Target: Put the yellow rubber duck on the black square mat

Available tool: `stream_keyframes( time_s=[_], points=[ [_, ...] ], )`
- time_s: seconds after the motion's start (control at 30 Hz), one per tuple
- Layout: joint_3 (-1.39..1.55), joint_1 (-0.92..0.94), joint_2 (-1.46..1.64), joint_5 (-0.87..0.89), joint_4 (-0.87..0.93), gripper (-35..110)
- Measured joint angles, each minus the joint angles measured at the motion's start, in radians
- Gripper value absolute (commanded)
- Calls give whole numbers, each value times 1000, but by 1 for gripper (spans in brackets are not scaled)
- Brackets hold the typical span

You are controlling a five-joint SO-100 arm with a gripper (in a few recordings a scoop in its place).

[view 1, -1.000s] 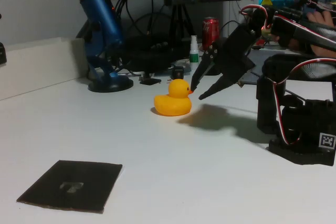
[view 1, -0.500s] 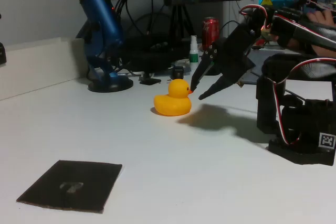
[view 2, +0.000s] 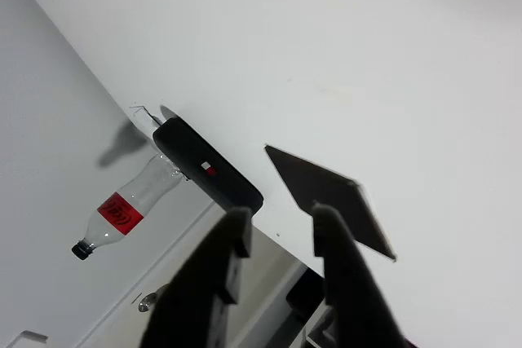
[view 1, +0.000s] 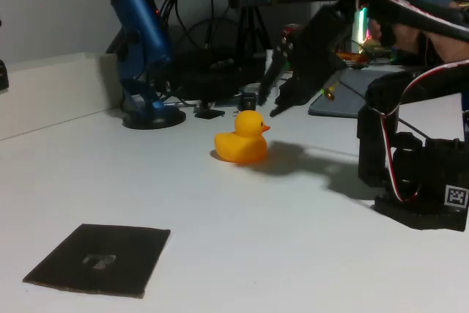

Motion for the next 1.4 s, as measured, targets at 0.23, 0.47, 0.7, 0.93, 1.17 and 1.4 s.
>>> stream_keyframes(
  time_s=[0.23,0.47,0.7,0.93,1.17,1.4],
  points=[
    [-305,0,-179,0,0,8],
    [-638,2,-420,0,0,8],
    [-917,2,-658,0,0,9],
    [-1077,2,-887,0,78,9],
    [-1223,2,-1103,0,327,9],
    [-1330,2,-1166,0,508,9]
  ],
)
